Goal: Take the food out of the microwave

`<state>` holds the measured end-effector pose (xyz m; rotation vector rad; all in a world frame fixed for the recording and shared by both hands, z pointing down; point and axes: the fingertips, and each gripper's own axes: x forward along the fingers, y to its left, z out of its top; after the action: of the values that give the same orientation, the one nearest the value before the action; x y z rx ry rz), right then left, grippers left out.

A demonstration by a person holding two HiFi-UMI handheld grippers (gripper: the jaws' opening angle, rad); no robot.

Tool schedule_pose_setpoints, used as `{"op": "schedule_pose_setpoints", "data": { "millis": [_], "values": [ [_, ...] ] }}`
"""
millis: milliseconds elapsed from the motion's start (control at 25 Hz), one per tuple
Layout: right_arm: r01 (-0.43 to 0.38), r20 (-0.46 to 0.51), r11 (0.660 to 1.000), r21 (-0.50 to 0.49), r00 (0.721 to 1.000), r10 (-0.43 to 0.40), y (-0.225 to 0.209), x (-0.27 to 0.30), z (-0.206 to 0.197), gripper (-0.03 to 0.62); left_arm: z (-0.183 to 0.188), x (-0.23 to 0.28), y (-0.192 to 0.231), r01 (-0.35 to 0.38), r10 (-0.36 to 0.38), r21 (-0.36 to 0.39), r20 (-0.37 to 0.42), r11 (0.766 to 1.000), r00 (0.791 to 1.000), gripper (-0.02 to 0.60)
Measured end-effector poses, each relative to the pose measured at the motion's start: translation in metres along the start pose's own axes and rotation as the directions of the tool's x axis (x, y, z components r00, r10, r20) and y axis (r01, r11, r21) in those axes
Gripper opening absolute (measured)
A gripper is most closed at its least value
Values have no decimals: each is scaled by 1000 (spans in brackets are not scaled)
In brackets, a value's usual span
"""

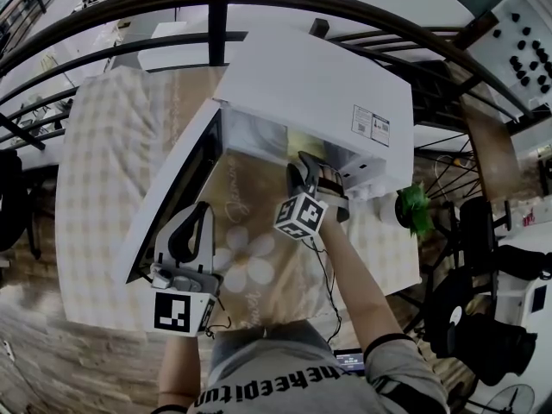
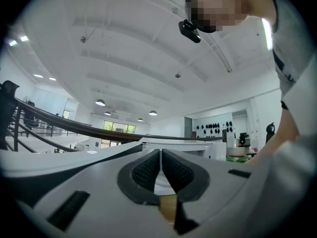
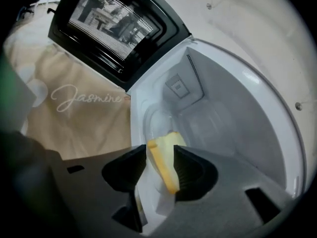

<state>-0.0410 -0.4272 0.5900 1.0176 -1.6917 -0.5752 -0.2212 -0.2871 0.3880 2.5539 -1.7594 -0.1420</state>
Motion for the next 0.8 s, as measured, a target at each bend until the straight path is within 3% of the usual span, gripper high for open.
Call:
{"op": "schedule_pose_setpoints", "data": {
  "millis": [480,800],
  "values": [
    [55,-74,992,-115,995,-64,-5,6,-15,164,-2,0,0,11,-11,-5,4,1000,1000,15],
    [-13,-32,996,-84,999,10,0,6,-9,126,1,0,1,12,-12,-6,23,1000,1000,15]
  ]
}}
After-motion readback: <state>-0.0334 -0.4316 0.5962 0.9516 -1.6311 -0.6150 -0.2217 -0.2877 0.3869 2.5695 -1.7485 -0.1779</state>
